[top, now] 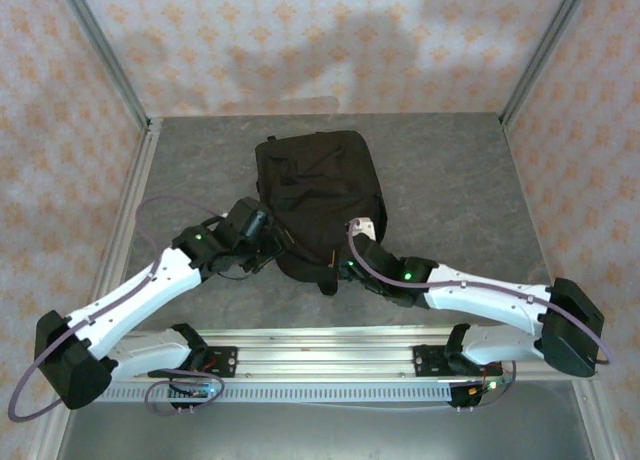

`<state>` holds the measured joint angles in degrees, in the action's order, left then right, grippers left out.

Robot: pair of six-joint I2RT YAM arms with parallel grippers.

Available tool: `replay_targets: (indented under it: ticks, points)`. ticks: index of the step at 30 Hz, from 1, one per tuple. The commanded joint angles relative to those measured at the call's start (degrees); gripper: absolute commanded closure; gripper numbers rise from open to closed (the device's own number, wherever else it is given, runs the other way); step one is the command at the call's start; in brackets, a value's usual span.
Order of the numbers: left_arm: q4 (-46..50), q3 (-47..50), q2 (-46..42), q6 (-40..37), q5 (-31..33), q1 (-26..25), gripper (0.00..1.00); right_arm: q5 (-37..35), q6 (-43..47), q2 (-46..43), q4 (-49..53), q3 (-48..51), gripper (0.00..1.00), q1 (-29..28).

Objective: Pack books, pencil case, and school supplies into a backpack

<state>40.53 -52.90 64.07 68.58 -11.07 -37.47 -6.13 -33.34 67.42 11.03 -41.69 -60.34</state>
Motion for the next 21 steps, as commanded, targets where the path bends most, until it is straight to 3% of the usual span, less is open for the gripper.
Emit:
replay_targets:
  ticks: [1, 9, 18, 21]
  points:
    - [0.3, -0.2, 3.2, 3.3, 2.2, -0.8, 0.46, -0.6, -1.2, -2.7, -1.1, 0.7, 1.00, -0.3]
    - [-2.9, 0.7, 9.2, 4.1, 0.9, -2.1, 0.54, -1.0, -1.6, -4.0, -1.1, 1.8, 1.00, -0.2]
    - [-2.1, 1.5, 9.8, 2.7, 3.3, -2.1, 0.97, -4.5, 0.6, -2.4, 3.9, 0.8, 1.00, -0.6]
    - [-1.1, 1.0, 9.6, 2.1, 4.2, -2.1, 1.00, -7.6, 3.3, -1.1, 8.3, -1.1, 1.00, -1.1]
